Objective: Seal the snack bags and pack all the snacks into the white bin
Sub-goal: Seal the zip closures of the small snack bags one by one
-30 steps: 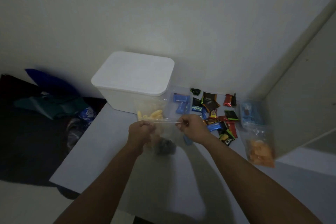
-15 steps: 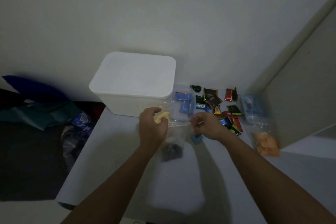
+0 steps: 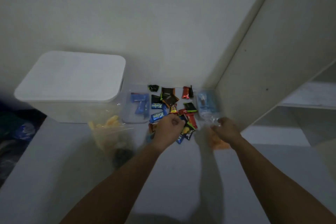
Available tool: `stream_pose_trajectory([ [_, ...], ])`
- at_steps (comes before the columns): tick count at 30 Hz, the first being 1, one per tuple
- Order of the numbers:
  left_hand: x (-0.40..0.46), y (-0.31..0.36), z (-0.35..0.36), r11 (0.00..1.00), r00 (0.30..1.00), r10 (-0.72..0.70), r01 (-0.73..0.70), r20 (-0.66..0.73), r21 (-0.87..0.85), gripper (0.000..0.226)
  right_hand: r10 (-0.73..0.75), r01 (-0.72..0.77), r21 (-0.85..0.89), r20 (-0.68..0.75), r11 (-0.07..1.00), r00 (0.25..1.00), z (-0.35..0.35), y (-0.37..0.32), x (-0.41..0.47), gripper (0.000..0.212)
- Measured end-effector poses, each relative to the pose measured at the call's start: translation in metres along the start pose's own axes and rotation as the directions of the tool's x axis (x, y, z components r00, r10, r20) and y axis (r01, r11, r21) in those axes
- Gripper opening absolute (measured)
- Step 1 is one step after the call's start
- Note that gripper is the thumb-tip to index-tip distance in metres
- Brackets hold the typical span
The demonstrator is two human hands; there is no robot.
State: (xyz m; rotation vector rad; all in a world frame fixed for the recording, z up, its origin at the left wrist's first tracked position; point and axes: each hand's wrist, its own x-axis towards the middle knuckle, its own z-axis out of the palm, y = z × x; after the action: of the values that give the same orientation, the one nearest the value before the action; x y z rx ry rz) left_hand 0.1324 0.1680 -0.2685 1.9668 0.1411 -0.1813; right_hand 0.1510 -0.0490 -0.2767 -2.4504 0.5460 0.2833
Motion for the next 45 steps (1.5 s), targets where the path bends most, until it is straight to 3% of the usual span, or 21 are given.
stream_pose_trajectory([
  [4,0.013,0.005,0.065,0.989,0.98,-0.145,0.14,0.133,0.044,0.01,-0.015,0.018,-0.019,0.17,1.0,0.985,-0.012,0.03,0.01,0.015],
  [6,0.018,0.004,0.089,0.979,0.967,-0.202,0.192,0.158,0.073,0.013,-0.071,0.104,-0.087,0.318,0.991,0.945,-0.012,0.04,0.014,0.014],
  [9,0.023,0.0,0.111,0.965,0.958,-0.249,0.233,0.142,0.125,0.018,-0.168,0.235,-0.118,0.41,0.965,0.897,-0.007,0.045,0.015,0.02],
  [12,0.027,-0.006,0.123,0.96,0.957,-0.279,0.274,0.081,0.058,0.025,-0.165,0.233,-0.139,0.383,0.962,0.909,-0.001,0.049,0.019,0.018],
  [14,0.029,-0.01,0.128,0.956,0.955,-0.292,0.294,0.051,-0.027,0.026,-0.153,0.189,-0.08,0.326,0.979,0.933,0.003,0.055,0.026,0.029],
  [20,0.032,-0.012,0.132,0.973,0.977,-0.214,0.212,-0.018,-0.086,0.019,-0.151,0.049,0.373,0.249,0.926,0.957,0.005,0.057,0.03,0.012],
  [23,0.027,-0.009,0.123,0.985,0.984,-0.162,0.157,-0.074,-0.075,0.016,-0.138,0.042,0.467,0.173,0.883,0.975,0.003,0.056,0.031,0.01],
  [27,0.018,-0.006,0.093,0.986,0.965,-0.151,0.133,-0.215,-0.098,0.016,-0.172,0.034,0.591,0.179,0.806,0.969,-0.001,0.051,0.022,0.014],
  [31,0.012,-0.002,0.063,0.985,0.964,-0.101,0.062,-0.248,-0.16,0.014,-0.261,0.131,0.634,0.115,0.762,0.958,-0.004,0.037,0.013,0.014],
  [36,0.006,0.002,0.037,0.995,0.961,0.0,-0.026,-0.277,-0.092,0.021,-0.358,0.267,0.612,0.03,0.745,0.933,-0.002,0.007,-0.001,0.019],
  [41,0.0,0.01,-0.004,0.968,0.946,0.052,-0.126,-0.32,-0.216,0.019,-0.357,0.294,0.66,-0.041,0.691,0.933,-0.008,-0.026,-0.02,0.02],
  [45,-0.001,0.016,-0.028,0.954,0.946,0.022,-0.117,-0.324,-0.276,0.008,-0.381,0.309,0.687,-0.049,0.658,0.923,-0.01,-0.05,-0.029,0.012],
])
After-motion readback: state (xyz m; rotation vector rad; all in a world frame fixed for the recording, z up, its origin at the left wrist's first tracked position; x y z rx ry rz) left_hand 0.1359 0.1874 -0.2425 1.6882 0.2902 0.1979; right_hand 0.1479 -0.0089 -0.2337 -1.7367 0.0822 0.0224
